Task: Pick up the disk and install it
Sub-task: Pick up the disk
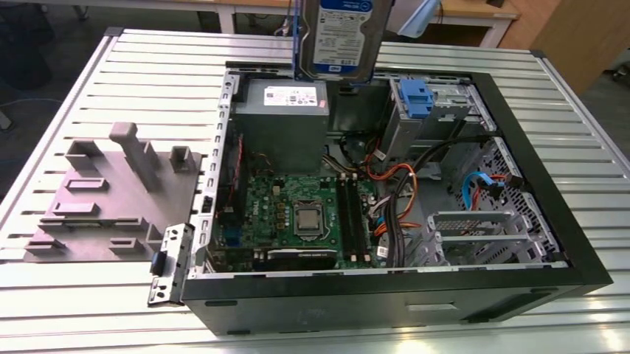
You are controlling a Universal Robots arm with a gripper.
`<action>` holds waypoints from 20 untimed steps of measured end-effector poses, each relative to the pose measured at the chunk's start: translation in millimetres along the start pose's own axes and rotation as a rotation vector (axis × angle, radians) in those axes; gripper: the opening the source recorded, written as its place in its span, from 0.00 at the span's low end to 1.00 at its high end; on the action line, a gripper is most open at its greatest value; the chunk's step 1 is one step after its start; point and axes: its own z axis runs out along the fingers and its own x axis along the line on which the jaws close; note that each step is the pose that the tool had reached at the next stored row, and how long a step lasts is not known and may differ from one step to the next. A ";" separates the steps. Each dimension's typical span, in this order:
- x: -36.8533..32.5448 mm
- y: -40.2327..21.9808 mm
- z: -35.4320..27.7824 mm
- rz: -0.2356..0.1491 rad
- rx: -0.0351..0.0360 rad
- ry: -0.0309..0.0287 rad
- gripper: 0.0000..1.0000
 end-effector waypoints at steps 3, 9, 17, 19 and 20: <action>-0.2 -8.6 -0.4 0.000 0.0001 -0.0001 0.35; -0.4 -15.0 -0.7 0.000 0.0000 -0.0001 0.35; 2.1 -15.2 -0.9 0.000 0.0000 -0.0001 0.35; 4.2 -15.2 -1.1 0.000 0.0000 0.0000 0.35; 5.2 -15.3 -1.2 0.000 0.0000 0.0000 0.35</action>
